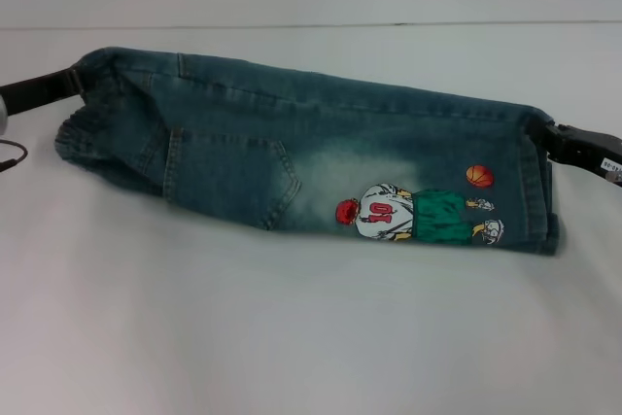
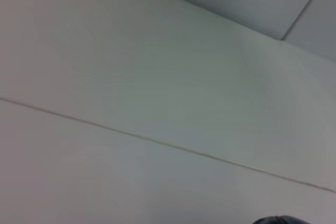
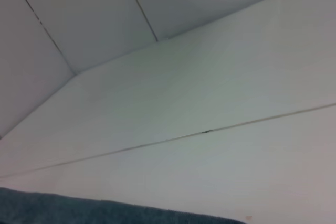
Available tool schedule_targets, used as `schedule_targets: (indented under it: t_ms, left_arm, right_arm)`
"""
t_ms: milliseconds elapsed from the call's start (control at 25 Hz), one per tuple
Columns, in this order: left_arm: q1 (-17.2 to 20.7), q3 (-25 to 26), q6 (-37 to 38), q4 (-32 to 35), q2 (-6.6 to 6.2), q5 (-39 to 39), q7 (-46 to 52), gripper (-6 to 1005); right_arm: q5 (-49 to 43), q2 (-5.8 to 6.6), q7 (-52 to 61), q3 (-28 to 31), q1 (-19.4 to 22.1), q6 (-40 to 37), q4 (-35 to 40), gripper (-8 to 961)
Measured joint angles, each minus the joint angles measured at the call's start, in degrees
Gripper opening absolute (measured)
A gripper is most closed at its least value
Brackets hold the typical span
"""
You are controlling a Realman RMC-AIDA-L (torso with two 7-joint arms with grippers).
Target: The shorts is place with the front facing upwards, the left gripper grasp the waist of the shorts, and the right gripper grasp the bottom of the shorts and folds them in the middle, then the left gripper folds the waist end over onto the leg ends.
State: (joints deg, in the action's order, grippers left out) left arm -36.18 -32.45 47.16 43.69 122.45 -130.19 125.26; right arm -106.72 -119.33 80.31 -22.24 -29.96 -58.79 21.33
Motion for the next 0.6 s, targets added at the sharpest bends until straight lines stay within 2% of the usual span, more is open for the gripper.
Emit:
schedule_targets:
  t_ms: [400, 600]
  left_arm:
    - [-0.7, -2.4, -3.5, -3.5, -0.58, -0.3, 0.0, 88]
    - [-1.4, -5.1, -2.1, -5.1, -2.03, -0.1, 1.0, 90]
  right_arm:
    - [0.3, -0.02, -0.1, 0.0, -0.1, 1.0, -0.3, 88]
    - [0.1, -0.02, -0.2, -0.7, -0.5, 1.5, -0.8, 112]
